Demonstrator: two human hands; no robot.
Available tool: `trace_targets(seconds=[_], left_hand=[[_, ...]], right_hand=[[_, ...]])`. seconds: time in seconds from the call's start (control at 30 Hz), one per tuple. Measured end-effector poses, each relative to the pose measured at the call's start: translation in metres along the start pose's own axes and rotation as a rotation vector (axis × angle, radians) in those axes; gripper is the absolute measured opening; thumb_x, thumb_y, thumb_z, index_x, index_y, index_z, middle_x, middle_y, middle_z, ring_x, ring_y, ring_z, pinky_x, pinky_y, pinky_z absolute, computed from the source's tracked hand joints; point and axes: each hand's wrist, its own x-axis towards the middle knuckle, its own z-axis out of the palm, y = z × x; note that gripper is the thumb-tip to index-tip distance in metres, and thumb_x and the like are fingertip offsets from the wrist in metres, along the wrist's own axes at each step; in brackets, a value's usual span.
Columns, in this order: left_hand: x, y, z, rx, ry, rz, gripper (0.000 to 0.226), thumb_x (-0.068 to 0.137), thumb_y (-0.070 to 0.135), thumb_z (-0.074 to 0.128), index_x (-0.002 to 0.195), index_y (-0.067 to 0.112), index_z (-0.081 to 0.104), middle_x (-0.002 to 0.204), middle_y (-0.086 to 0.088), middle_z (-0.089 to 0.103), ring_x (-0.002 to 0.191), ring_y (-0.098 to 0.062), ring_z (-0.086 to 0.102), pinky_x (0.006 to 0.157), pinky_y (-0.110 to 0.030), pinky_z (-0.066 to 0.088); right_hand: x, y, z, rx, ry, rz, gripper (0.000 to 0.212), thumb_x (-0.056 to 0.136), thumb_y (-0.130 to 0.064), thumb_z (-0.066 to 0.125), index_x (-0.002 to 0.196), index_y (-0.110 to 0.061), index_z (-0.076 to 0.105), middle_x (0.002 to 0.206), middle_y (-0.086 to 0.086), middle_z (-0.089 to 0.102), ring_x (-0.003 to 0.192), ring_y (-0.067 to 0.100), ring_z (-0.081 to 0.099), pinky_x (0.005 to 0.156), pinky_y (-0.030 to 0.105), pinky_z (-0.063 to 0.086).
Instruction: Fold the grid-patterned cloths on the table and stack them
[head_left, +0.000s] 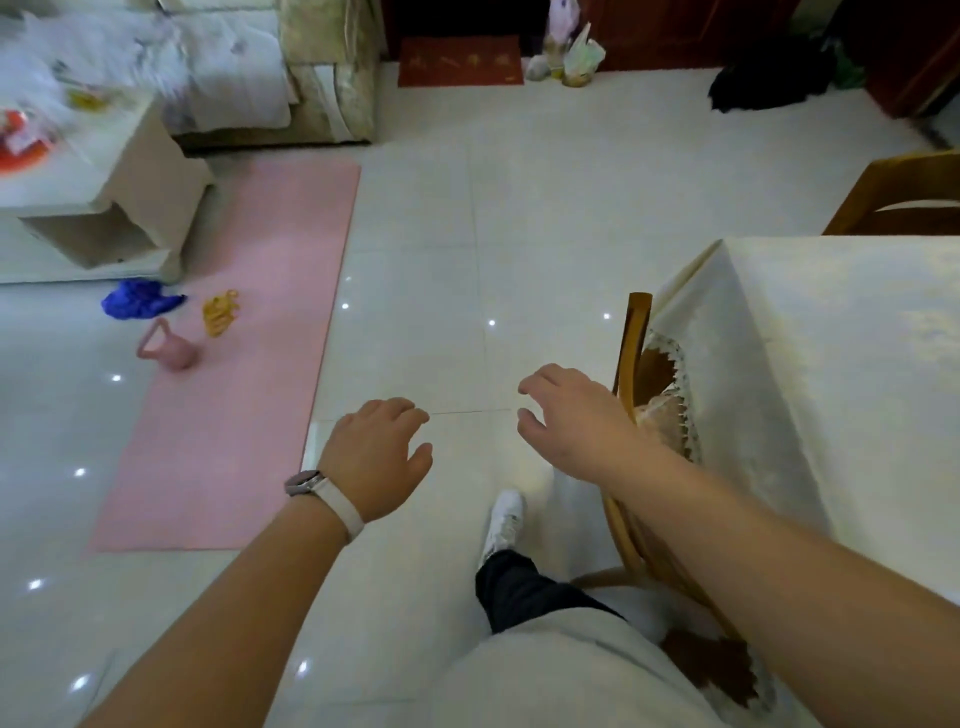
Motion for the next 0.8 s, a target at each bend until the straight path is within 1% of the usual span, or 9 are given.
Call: trace_targets(seconds=[0.13, 0.3, 0.4, 0.57, 0.8], left_hand=[[0.065, -0.006, -0.016, 0.019, -0.007, 0.001, 0.042, 0.092, 0.041, 0.050, 0.130, 0.023, 0.055, 0.136, 0.003, 0.053, 0.123, -0.020, 0.048, 0.099, -0.038, 0.042], [0.154, -0.011, -0.050, 0.072, -0.031, 0.035, 0.041, 0.091, 0.039, 0.052, 0.128, 0.022, 0.057, 0.134, 0.003, 0.055, 0.120, -0.021, 0.050, 0.096, -0.037, 0.043], [0.205, -0.010, -0.069, 0.082, -0.002, 0.057, 0.040, 0.091, 0.038, 0.053, 0.127, 0.020, 0.057, 0.134, 0.001, 0.055, 0.120, -0.022, 0.050, 0.096, -0.038, 0.042], [0.268, -0.001, -0.089, 0.083, 0.007, 0.120, 0.041, 0.092, 0.038, 0.052, 0.128, 0.020, 0.057, 0.134, 0.002, 0.055, 0.120, -0.021, 0.050, 0.095, -0.037, 0.043], [0.342, -0.003, -0.097, 0.060, -0.011, 0.209, 0.040, 0.091, 0.038, 0.054, 0.127, 0.020, 0.058, 0.133, 0.001, 0.056, 0.118, -0.022, 0.051, 0.093, -0.036, 0.044]], right_hand=[[0.062, 0.023, -0.004, 0.037, 0.009, 0.012, 0.040, 0.098, -0.037, 0.039, 0.134, -0.020, 0.050, 0.134, 0.000, 0.051, 0.117, 0.022, 0.050, 0.096, 0.038, 0.045], [0.136, 0.061, -0.023, 0.065, 0.011, 0.049, 0.040, 0.097, -0.037, 0.040, 0.130, -0.019, 0.052, 0.130, 0.002, 0.053, 0.114, 0.024, 0.050, 0.093, 0.040, 0.045], [0.170, 0.079, -0.036, 0.080, 0.029, 0.062, 0.038, 0.096, -0.036, 0.041, 0.127, -0.018, 0.054, 0.126, 0.003, 0.054, 0.111, 0.025, 0.051, 0.090, 0.040, 0.046], [0.204, 0.102, -0.060, 0.073, 0.032, 0.119, 0.037, 0.096, -0.036, 0.041, 0.125, -0.018, 0.055, 0.124, 0.003, 0.054, 0.108, 0.024, 0.052, 0.089, 0.041, 0.047], [0.244, 0.132, -0.079, 0.072, 0.047, 0.224, 0.036, 0.094, -0.037, 0.042, 0.122, -0.018, 0.056, 0.121, 0.002, 0.056, 0.106, 0.024, 0.053, 0.087, 0.040, 0.047]])
